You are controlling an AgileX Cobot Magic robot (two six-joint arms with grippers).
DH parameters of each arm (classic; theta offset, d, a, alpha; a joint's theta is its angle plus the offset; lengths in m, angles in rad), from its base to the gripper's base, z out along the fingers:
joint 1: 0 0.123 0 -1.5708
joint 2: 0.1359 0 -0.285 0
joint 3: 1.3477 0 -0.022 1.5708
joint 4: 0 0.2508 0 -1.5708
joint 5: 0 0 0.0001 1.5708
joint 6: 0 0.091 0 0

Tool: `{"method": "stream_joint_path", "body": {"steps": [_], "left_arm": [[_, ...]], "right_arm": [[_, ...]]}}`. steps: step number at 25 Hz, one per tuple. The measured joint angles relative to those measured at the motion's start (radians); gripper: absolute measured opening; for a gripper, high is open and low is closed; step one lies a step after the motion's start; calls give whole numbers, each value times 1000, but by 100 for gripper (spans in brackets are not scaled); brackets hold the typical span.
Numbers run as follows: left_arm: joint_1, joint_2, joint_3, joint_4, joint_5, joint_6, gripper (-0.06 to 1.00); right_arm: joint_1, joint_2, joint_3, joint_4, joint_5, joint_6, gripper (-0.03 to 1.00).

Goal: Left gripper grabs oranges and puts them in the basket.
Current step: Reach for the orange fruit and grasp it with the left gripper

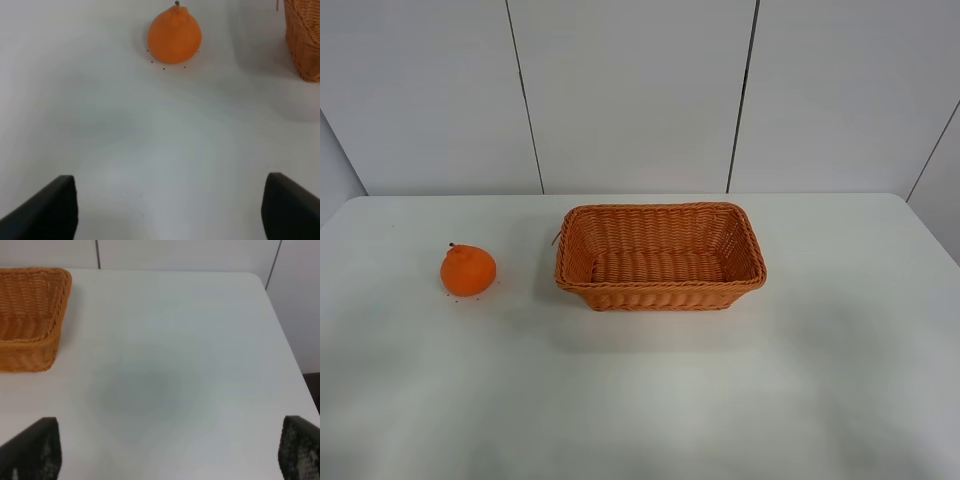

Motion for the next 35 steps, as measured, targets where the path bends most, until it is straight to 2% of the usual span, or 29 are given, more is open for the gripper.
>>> {"method": "stream_joint_path", "body": {"steps": [15,18,26,35], "left_arm": [[0,0,-3,-1,-11,0,85],[0,69,-48,-5,-21,0,85],[0,606,-351,-28,-91,0,85],[0,1248,-698,-28,-84,11,85]], "right_arm": [[0,0,0,0,0,0,69],[0,0,0,0,0,0,69],[0,0,0,0,0,0,69],[0,0,0,0,0,0,69]]}}
